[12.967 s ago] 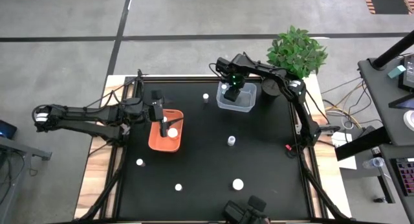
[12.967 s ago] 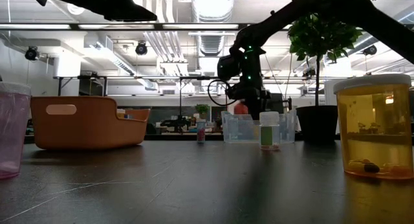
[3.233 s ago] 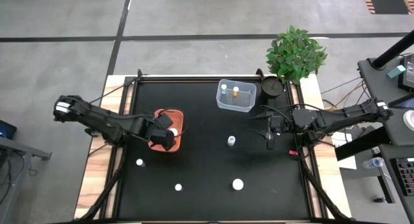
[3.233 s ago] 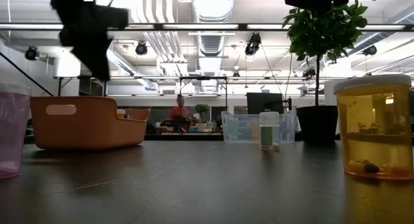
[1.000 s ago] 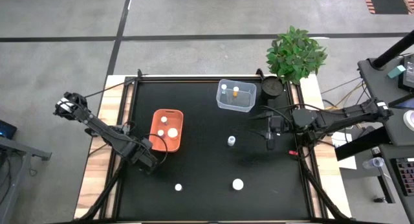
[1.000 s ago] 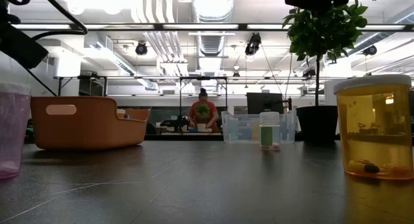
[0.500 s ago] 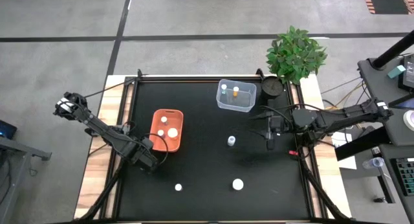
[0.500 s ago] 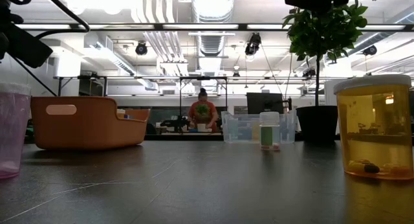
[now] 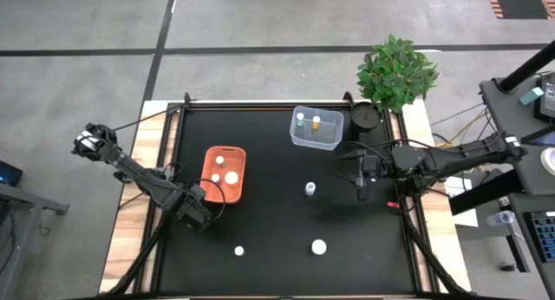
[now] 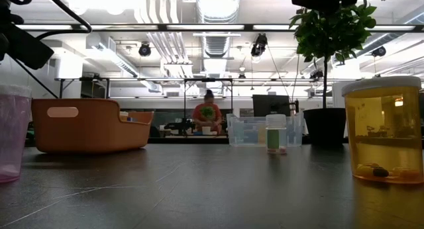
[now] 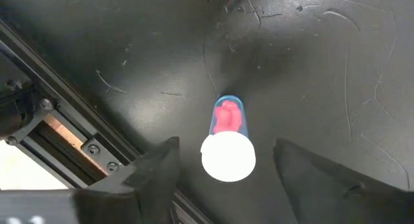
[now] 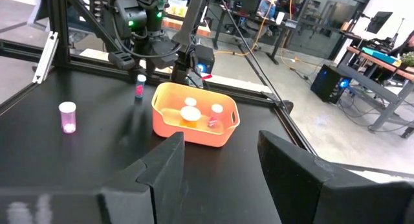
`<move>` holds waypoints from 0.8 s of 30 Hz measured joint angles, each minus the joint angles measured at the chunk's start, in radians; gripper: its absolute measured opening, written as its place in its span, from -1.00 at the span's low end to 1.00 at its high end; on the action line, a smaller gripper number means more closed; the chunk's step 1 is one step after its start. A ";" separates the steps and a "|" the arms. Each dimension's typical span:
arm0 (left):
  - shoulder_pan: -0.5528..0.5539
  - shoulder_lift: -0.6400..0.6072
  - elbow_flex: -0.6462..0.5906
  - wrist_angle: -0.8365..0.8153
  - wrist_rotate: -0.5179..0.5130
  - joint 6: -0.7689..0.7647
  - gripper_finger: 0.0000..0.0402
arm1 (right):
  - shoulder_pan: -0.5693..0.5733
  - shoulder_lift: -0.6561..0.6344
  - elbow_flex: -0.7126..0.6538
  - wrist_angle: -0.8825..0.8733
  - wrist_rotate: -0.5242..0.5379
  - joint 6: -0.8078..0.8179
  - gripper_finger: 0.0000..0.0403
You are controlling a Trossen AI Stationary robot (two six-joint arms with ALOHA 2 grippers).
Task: Pick and place medicine bottles into bin by pill shape (circle, oval)
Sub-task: Put the blue capsule pill bottle into the orange bin
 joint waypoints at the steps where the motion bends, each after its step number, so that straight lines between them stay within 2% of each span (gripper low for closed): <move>1: 0.000 0.000 0.000 0.000 0.000 0.000 0.08 | 0.000 0.000 0.000 0.000 0.000 0.000 -0.06; 13: 0.000 0.000 0.000 -0.002 0.001 0.000 -0.48 | 0.000 0.000 0.000 0.000 0.000 0.000 -0.06; 20: 0.000 0.000 0.001 -0.004 0.006 0.000 -0.56 | 0.000 0.000 0.000 0.000 0.000 0.000 -0.06; 24: 0.000 0.001 0.043 -0.003 0.040 0.004 -0.57 | 0.000 0.000 0.000 0.000 0.000 0.000 -0.06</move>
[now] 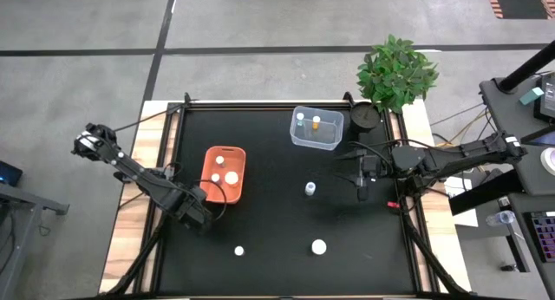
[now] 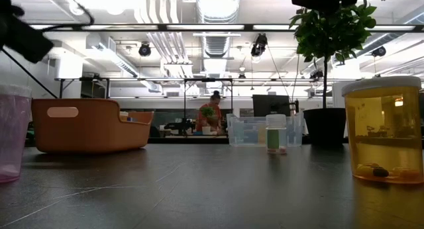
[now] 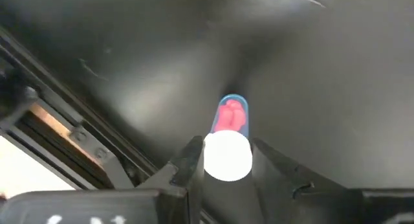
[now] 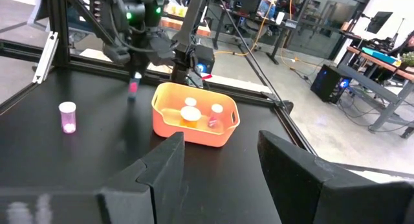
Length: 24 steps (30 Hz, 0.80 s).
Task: Pick and place medicine bottles into bin by pill shape (circle, oval)
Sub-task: Put the blue capsule pill bottle into the orange bin
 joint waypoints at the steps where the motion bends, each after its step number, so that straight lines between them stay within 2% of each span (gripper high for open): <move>1: 0.000 0.000 0.019 0.001 0.007 0.013 -0.57 | 0.000 0.000 0.000 0.000 0.000 0.000 -0.06; 8: 0.026 0.000 0.205 0.001 0.084 0.094 -0.61 | 0.000 0.000 0.000 0.000 0.000 -0.001 -0.06; 11: 0.055 0.000 0.289 0.006 0.075 0.151 -0.64 | 0.000 0.000 0.000 0.000 0.000 -0.002 -0.06; 14: 0.097 0.000 0.351 0.005 0.014 0.201 -0.72 | 0.000 0.000 0.000 0.000 0.000 -0.002 -0.06; 18: 0.136 0.000 0.393 0.004 -0.025 0.255 -0.86 | 0.000 0.000 0.000 0.000 0.000 -0.001 -0.06; 24: 0.142 0.000 0.380 0.001 -0.024 0.260 -1.00 | 0.000 0.000 0.000 0.000 0.000 -0.010 -0.06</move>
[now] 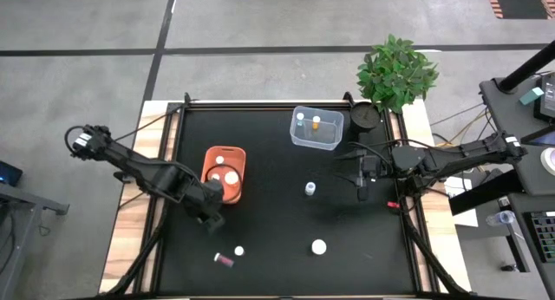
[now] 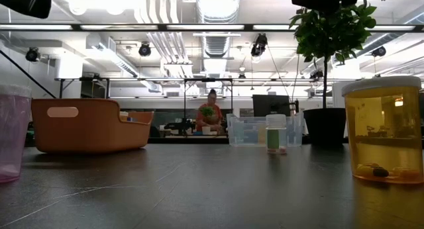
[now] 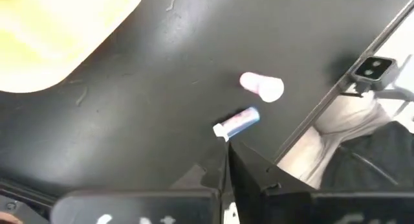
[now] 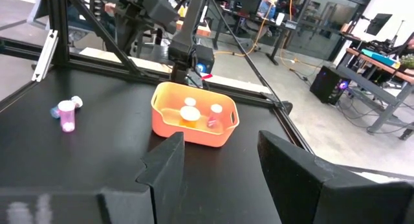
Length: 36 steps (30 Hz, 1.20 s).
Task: Pick and place medicine bottles into bin by pill shape (circle, oval)
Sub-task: Put the blue capsule pill bottle into the orange bin
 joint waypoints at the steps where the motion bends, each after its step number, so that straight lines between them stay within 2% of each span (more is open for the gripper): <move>1: 0.000 0.000 -0.006 0.001 0.001 0.014 -1.00 | 0.000 0.000 0.000 0.000 0.000 0.000 -0.06; 8: -0.038 0.022 -0.049 0.124 0.031 0.172 -0.99 | 0.000 0.000 0.000 0.000 0.000 0.001 -0.06; 12: -0.115 0.107 -0.049 0.377 0.038 0.470 -0.99 | 0.000 0.000 0.000 -0.001 0.000 0.002 -0.06; 15: -0.168 0.195 -0.047 0.507 0.042 0.569 -0.99 | 0.000 0.000 0.000 0.000 0.000 0.001 -0.06; 19: -0.217 0.300 -0.048 0.451 0.058 0.563 -0.99 | 0.000 0.000 0.000 0.001 0.000 -0.011 -0.06; 22: -0.239 0.355 -0.049 0.478 0.063 0.539 -0.99 | 0.000 0.000 0.000 0.011 0.001 -0.056 -0.06; 29: -0.242 0.383 -0.046 0.487 0.055 0.516 -0.97 | 0.000 0.000 0.000 0.060 0.007 -0.137 -0.06; 32: -0.247 0.383 -0.051 0.478 0.055 0.492 -0.87 | 0.000 0.000 0.000 0.059 0.007 -0.161 -0.06; 36: -0.258 0.383 -0.064 0.419 0.052 0.415 -0.61 | 0.000 0.000 0.000 0.074 0.007 -0.191 -0.06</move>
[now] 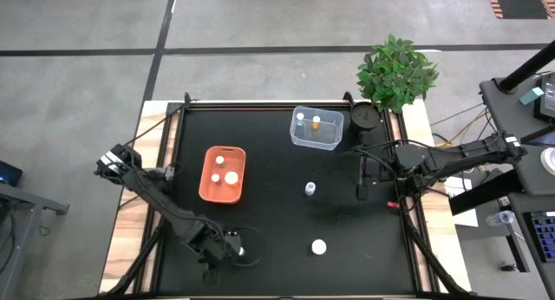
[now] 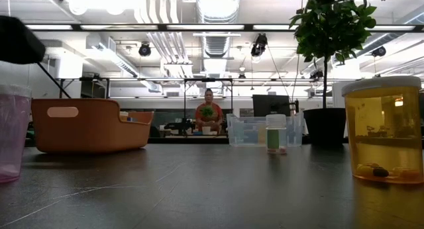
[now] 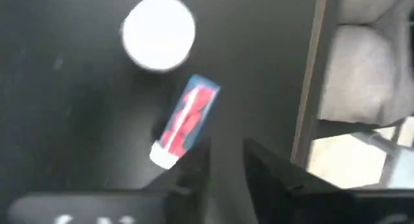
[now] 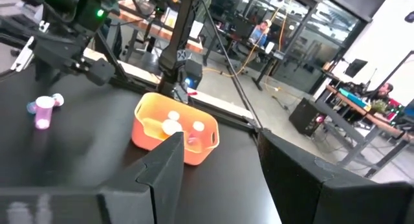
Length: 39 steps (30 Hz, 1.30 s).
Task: Pick and place medicine bottles into bin by pill shape (circle, oval)
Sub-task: Put the blue capsule pill bottle into the orange bin
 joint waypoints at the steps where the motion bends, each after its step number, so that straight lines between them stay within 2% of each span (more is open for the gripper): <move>1: -0.006 0.000 -0.005 -0.002 0.000 -0.008 -0.53 | 0.000 0.000 0.000 0.008 0.000 -0.006 -0.06; 3: -0.021 0.000 -0.018 0.017 -0.011 -0.008 -0.37 | 0.000 0.000 0.000 0.013 0.000 -0.018 -0.06; 7: -0.037 0.000 -0.043 0.045 -0.111 -0.009 -0.11 | 0.000 0.000 0.000 0.012 0.000 -0.024 -0.06; 11: -0.041 0.000 -0.046 0.051 -0.183 -0.008 0.01 | 0.000 0.000 0.000 0.009 0.000 -0.026 -0.06; 19: -0.072 0.059 -0.049 0.077 -0.132 0.001 0.02 | 0.000 0.000 0.000 0.001 0.000 -0.018 -0.06; 25: -0.086 0.126 -0.051 0.070 -0.129 0.001 0.02 | 0.000 0.000 0.000 0.001 0.000 -0.015 -0.06; 32: -0.086 0.136 -0.054 0.070 -0.137 0.001 0.02 | 0.000 0.000 0.000 0.001 -0.001 -0.015 -0.06; 35: -0.086 0.136 -0.056 0.067 -0.144 0.001 -0.04 | 0.000 0.000 0.000 0.001 -0.001 -0.015 -0.06; 39: -0.086 0.136 -0.060 0.061 -0.148 0.001 -0.22 | 0.000 0.000 0.000 0.001 -0.001 -0.015 -0.06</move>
